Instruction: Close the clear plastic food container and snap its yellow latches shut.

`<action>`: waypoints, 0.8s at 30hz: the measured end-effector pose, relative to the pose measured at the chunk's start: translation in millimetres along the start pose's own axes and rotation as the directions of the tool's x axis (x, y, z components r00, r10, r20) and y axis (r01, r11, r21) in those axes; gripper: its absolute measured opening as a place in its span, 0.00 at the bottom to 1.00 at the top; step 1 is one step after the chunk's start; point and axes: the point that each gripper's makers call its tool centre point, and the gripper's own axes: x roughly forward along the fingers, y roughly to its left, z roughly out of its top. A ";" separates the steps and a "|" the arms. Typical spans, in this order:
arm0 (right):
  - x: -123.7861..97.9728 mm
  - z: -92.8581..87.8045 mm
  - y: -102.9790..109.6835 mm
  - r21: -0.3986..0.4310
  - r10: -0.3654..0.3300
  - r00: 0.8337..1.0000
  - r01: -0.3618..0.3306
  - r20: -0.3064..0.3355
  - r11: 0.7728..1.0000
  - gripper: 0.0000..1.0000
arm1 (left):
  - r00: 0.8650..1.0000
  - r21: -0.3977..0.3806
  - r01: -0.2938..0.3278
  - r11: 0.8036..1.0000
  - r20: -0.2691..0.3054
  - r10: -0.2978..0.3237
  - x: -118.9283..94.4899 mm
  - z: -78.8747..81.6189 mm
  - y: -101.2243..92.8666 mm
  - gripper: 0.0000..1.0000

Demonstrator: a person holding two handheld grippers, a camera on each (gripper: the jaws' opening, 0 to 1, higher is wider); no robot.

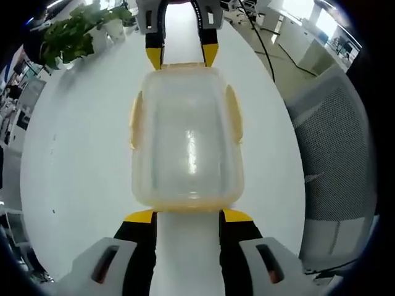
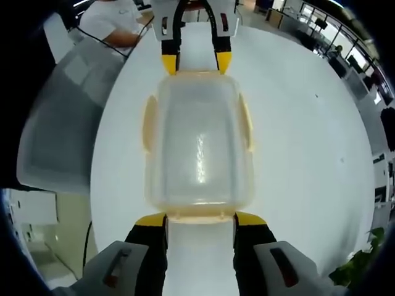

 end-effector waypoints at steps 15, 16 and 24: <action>-4.5 -0.5 0.6 0.029 -0.004 1.000 0.004 0.010 1.000 0.44 | 1.000 -0.041 0.010 0.999 0.008 -0.010 -3.7 3.3 0.5 0.47; -4.8 -0.3 0.8 0.032 -0.004 1.000 0.003 0.013 0.999 0.44 | 1.000 -0.042 0.010 0.999 0.008 -0.010 -3.4 3.6 0.2 0.47; -8.2 -2.2 3.7 0.075 -0.004 1.000 0.002 0.022 0.997 0.44 | 1.000 -0.060 0.004 0.998 0.013 -0.003 -4.3 3.9 -1.3 0.45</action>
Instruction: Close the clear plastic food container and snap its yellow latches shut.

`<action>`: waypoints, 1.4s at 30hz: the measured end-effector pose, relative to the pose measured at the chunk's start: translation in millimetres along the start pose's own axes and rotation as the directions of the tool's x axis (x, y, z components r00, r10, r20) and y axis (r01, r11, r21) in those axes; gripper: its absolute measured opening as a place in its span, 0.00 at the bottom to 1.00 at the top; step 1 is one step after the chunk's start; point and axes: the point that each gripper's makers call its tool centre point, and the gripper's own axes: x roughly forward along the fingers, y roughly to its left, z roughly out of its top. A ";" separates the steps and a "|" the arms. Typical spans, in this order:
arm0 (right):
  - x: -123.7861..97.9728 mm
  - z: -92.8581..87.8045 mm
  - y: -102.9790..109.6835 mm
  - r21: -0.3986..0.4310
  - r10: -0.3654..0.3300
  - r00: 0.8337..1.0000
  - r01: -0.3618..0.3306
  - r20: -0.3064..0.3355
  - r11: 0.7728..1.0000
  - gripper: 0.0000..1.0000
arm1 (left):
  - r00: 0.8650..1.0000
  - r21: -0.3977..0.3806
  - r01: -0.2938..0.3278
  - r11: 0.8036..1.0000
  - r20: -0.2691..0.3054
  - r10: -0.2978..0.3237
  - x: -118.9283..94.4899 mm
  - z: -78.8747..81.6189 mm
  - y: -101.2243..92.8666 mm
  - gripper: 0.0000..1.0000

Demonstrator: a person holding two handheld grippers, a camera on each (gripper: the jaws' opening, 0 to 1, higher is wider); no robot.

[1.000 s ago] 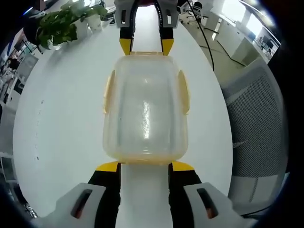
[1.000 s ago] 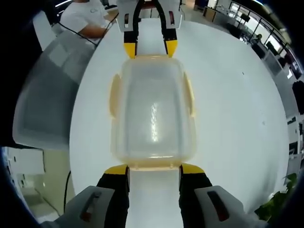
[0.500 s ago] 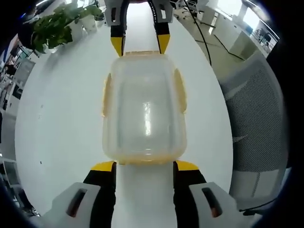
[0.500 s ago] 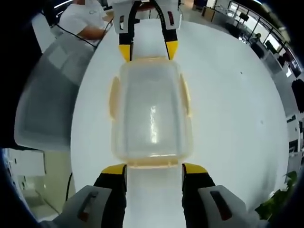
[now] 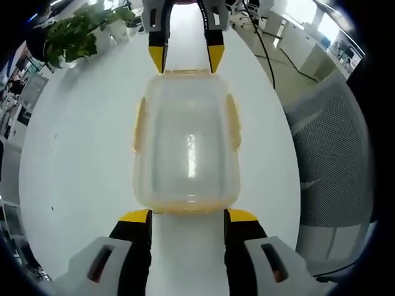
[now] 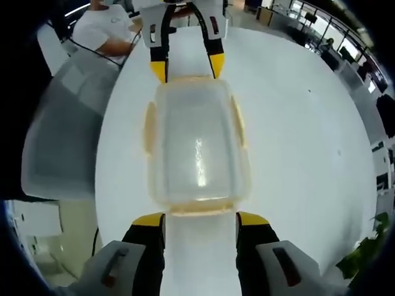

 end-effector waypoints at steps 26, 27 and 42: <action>-5.1 -4.1 -1.5 0.314 -0.017 0.999 0.002 0.046 0.949 0.44 | 0.999 -0.333 0.035 0.942 0.045 -0.021 -8.0 -11.2 1.2 0.42; -5.0 -4.4 -0.7 0.329 -0.015 0.999 -0.002 0.047 0.944 0.44 | 0.998 -0.355 0.037 0.934 0.052 -0.020 -8.6 -10.6 1.6 0.42; -6.5 -3.2 -6.6 0.455 -0.049 0.995 0.006 0.083 0.890 0.46 | 0.995 -0.556 0.078 0.827 0.095 -0.030 -8.3 -11.1 2.7 0.38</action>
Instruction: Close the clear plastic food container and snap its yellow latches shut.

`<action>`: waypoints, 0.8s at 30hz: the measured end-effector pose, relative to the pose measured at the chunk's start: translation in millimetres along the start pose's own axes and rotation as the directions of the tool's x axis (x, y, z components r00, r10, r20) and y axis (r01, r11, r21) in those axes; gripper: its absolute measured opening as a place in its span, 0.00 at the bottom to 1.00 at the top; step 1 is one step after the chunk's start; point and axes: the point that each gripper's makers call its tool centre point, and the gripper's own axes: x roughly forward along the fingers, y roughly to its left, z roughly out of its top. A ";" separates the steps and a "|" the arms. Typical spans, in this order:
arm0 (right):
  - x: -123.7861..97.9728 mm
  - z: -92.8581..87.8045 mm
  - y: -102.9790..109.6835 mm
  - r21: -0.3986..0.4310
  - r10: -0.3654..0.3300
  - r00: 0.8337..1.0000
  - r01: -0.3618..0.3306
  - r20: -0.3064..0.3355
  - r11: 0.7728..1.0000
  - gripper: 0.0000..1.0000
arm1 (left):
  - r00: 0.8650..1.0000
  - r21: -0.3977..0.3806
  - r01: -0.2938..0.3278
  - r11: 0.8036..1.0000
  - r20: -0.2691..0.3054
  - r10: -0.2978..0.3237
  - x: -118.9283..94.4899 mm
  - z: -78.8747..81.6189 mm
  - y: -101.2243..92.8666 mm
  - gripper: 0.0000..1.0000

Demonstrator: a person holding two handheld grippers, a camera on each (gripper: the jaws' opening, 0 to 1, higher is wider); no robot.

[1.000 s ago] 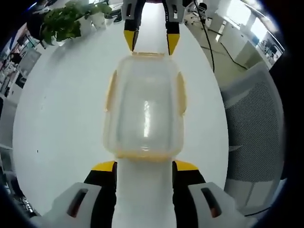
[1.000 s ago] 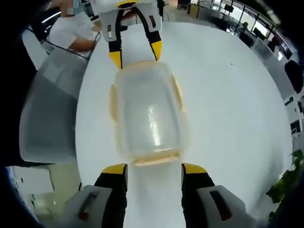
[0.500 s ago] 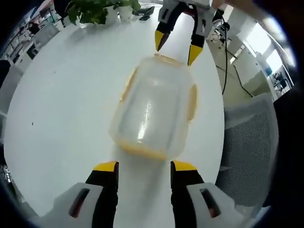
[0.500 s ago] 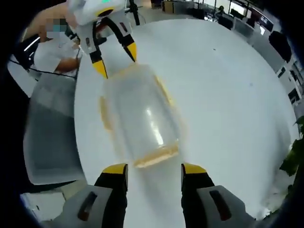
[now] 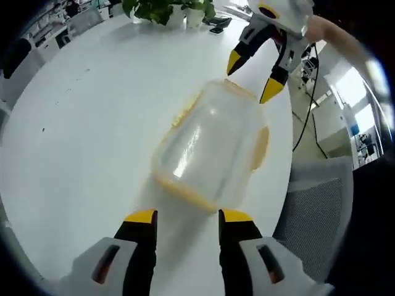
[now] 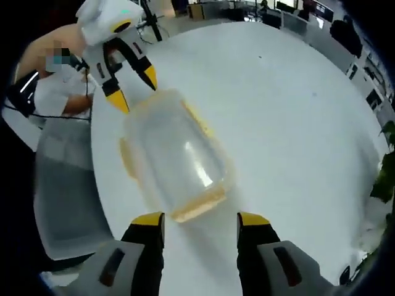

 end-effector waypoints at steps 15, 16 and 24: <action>3.4 3.9 -4.6 0.248 -0.035 0.998 0.019 0.061 0.969 0.43 | 0.999 -0.171 -0.001 0.985 0.038 0.008 -0.2 0.1 2.3 0.37; 3.8 3.6 -4.2 0.256 -0.033 0.998 0.016 0.062 0.966 0.43 | 0.999 -0.185 0.000 0.983 0.037 0.007 0.3 -0.5 3.8 0.37; 3.9 9.7 -3.1 0.343 -0.051 0.994 0.015 0.096 0.939 0.38 | 0.995 -0.339 0.050 0.940 0.097 -0.018 3.4 0.1 3.2 0.36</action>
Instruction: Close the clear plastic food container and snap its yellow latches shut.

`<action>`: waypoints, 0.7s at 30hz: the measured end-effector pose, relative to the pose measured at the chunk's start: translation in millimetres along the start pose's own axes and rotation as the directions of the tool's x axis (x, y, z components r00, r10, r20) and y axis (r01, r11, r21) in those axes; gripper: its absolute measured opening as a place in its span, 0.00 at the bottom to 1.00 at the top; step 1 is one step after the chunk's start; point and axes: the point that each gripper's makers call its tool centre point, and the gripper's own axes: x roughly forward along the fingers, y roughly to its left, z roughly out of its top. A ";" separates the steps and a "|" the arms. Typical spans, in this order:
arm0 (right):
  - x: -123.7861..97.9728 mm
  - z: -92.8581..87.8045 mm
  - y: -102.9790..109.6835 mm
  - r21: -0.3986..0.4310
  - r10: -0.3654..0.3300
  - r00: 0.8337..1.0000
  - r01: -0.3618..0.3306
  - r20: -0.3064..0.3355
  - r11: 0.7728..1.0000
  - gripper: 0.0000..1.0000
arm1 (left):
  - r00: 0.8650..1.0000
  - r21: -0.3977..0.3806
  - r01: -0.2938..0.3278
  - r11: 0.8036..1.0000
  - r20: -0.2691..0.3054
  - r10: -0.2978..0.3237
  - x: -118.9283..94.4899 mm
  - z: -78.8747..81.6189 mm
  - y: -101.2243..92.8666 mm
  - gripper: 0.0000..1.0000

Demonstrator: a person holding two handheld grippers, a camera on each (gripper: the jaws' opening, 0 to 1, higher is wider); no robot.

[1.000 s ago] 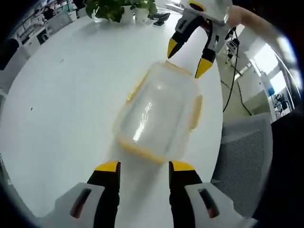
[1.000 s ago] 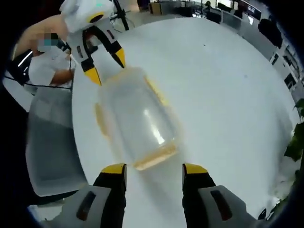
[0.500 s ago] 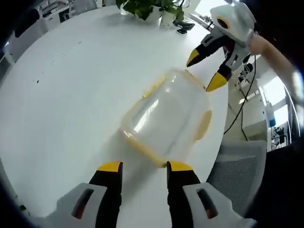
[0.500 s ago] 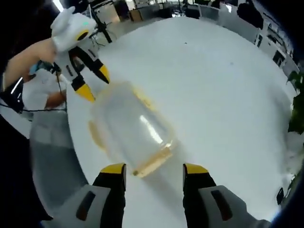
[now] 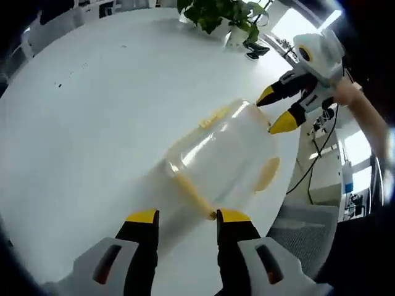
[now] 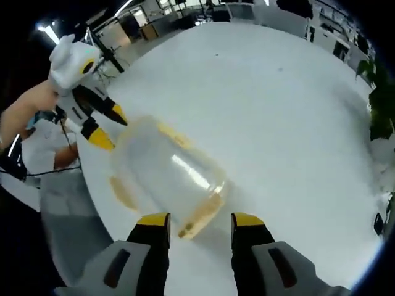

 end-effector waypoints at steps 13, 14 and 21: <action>-2.2 -3.1 -3.8 0.042 -0.003 1.000 0.003 0.005 0.999 0.32 | 0.999 -0.087 0.019 0.996 0.033 -0.016 -0.4 8.6 -6.0 0.35; -2.4 -3.0 -4.0 0.043 -0.004 1.000 0.003 0.005 0.999 0.32 | 0.999 -0.104 0.023 0.994 0.039 -0.019 -0.7 10.6 -6.5 0.35; -7.2 2.5 -5.4 0.064 -0.006 1.000 0.005 0.020 0.998 0.31 | 0.999 -0.150 0.012 0.989 0.041 -0.006 2.8 13.5 -7.4 0.36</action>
